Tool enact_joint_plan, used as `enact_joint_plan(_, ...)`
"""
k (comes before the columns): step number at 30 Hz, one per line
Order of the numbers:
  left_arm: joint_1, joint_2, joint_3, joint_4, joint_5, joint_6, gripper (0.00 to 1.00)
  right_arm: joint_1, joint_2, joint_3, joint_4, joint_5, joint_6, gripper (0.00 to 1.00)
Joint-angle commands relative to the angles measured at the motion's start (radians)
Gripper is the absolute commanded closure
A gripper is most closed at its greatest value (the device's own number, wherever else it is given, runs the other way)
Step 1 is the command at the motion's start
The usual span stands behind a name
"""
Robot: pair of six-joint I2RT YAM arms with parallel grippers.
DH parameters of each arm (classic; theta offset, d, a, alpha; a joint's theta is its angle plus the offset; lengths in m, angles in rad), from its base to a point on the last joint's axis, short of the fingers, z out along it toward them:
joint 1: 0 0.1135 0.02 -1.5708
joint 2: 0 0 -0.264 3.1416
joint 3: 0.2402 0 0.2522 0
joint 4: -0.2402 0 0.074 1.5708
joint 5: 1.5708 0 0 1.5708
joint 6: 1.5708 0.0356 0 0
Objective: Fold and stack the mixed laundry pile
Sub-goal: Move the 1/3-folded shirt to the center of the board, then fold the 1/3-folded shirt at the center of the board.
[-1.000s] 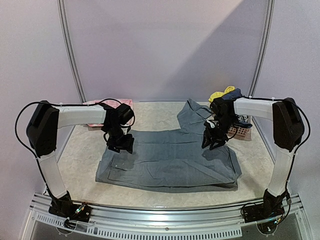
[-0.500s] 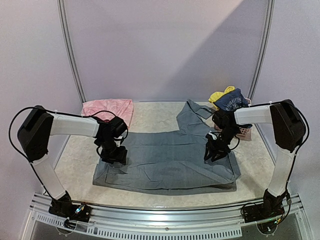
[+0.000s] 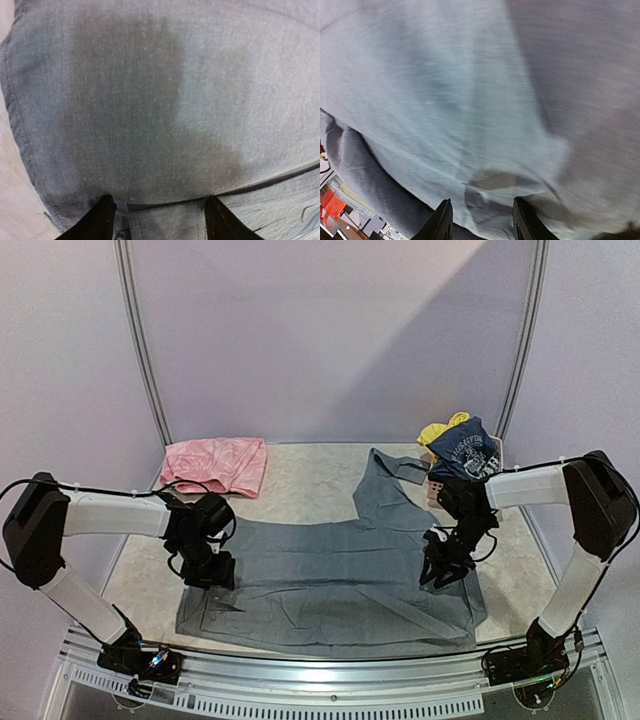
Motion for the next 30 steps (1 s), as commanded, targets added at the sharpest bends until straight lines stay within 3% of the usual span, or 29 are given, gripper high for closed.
enact_joint_plan(1, -0.007, -0.024, 0.003, -0.105, -0.013, -0.032, 0.38, -0.001, -0.030, 0.034, -0.084, 0.083, 0.006, 0.58)
enact_joint_plan(16, 0.009, -0.049, 0.315, -0.278, -0.189, 0.077, 0.37, -0.002, -0.030, 0.412, -0.254, 0.187, -0.060, 0.55)
enact_joint_plan(23, 0.063, -0.076, 0.398, -0.270, -0.227, 0.151, 0.36, -0.018, -0.009, 0.536, -0.264, 0.244, -0.080, 0.52)
enact_joint_plan(30, 0.118, -0.135, 0.455, -0.206, -0.295, 0.232, 0.27, -0.040, 0.026, 0.640, -0.277, 0.283, -0.109, 0.50)
